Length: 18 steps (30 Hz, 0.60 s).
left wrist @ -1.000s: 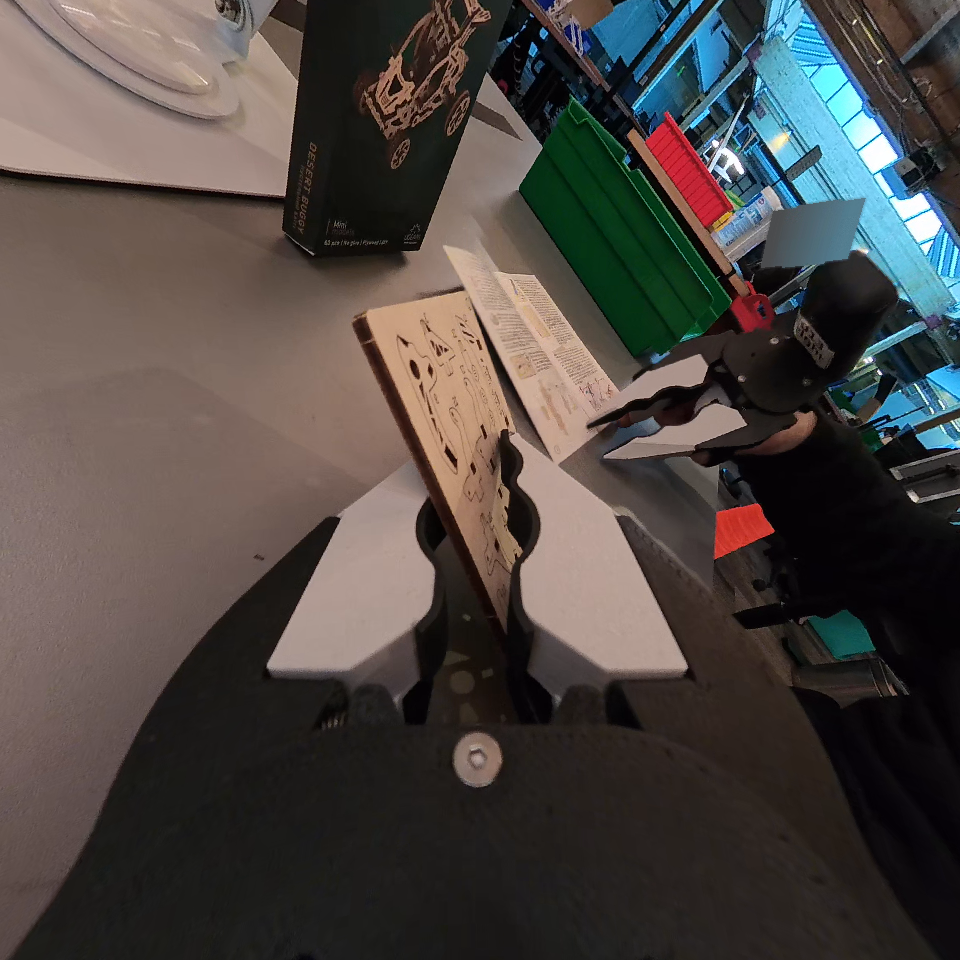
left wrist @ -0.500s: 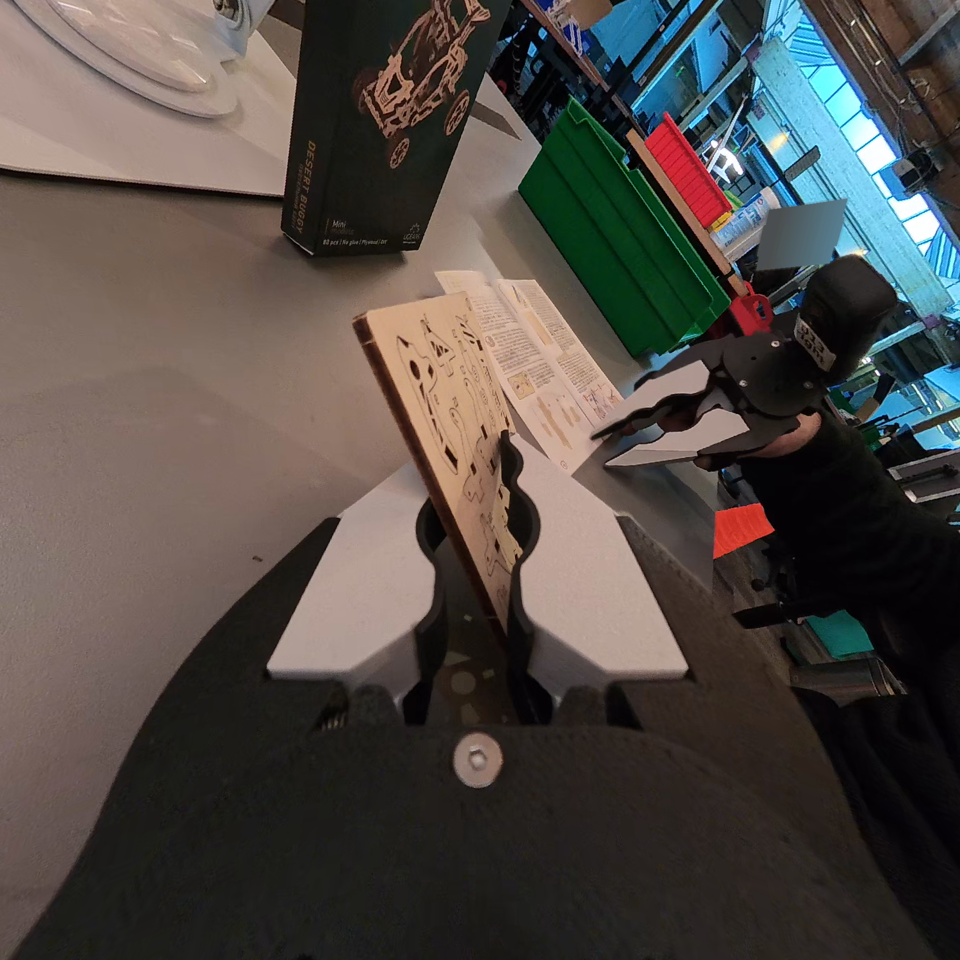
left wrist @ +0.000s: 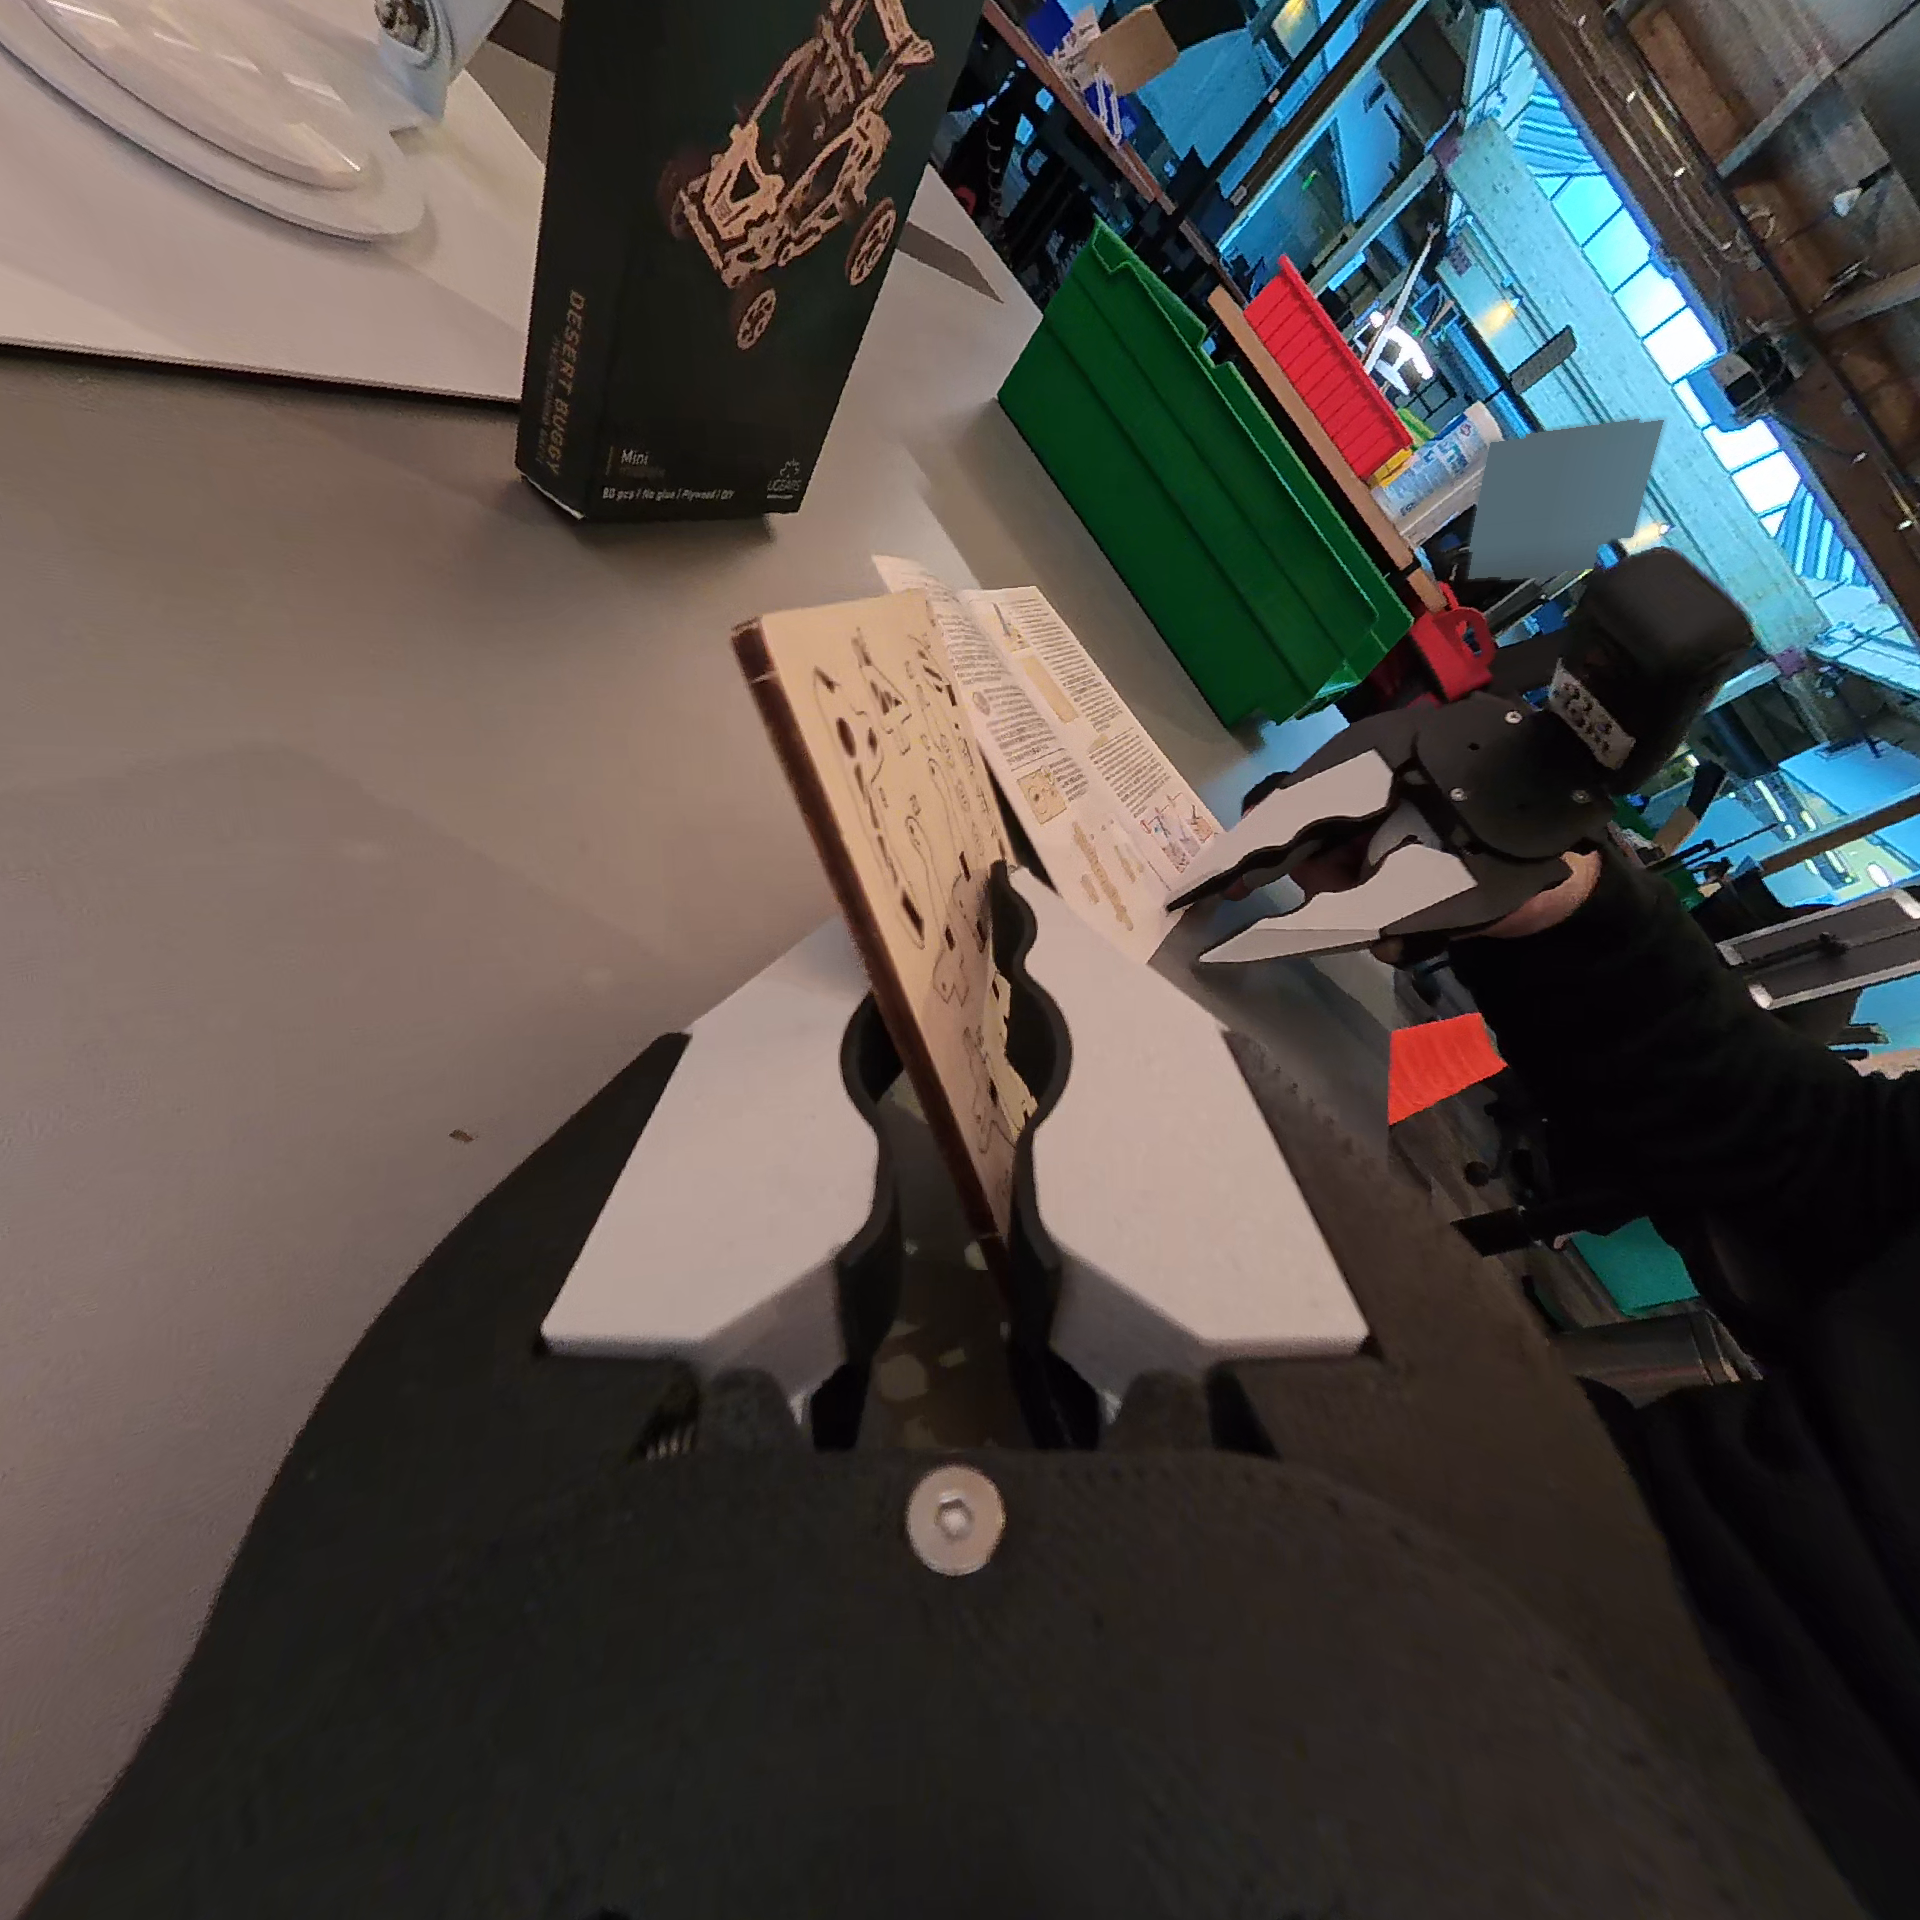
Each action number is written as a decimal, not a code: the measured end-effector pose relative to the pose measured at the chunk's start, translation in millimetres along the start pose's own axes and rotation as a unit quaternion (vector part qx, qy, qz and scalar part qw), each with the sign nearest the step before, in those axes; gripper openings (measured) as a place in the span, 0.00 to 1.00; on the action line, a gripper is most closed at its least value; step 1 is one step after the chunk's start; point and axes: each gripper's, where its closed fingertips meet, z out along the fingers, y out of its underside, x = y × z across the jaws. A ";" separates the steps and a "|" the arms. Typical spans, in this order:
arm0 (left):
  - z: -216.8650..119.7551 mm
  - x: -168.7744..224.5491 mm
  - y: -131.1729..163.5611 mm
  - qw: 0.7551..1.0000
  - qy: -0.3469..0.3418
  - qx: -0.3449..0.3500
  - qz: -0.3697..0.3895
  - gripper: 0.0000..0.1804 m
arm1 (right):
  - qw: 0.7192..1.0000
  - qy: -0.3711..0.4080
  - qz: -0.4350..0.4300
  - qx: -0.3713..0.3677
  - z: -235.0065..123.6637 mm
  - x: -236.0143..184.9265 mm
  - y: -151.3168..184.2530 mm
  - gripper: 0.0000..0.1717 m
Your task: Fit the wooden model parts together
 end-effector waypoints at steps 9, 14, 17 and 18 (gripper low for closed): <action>-1.3 14.8 -6.2 0.999 0.045 0.018 -0.021 0.02 | 0.999 0.003 -0.038 -0.004 -10.5 -5.3 -6.2 0.14; -4.0 27.0 -16.9 0.995 0.081 0.042 -0.041 0.01 | 0.998 -0.016 -0.049 0.032 -29.0 -21.3 -34.5 0.14; -7.0 35.2 -25.0 0.991 0.105 0.056 -0.055 0.01 | 0.995 -0.041 -0.038 0.080 -37.4 -39.2 -64.8 0.13; -8.2 38.5 -28.2 0.990 0.113 0.062 -0.060 0.01 | 0.994 -0.048 -0.033 0.096 -38.5 -44.9 -75.5 0.13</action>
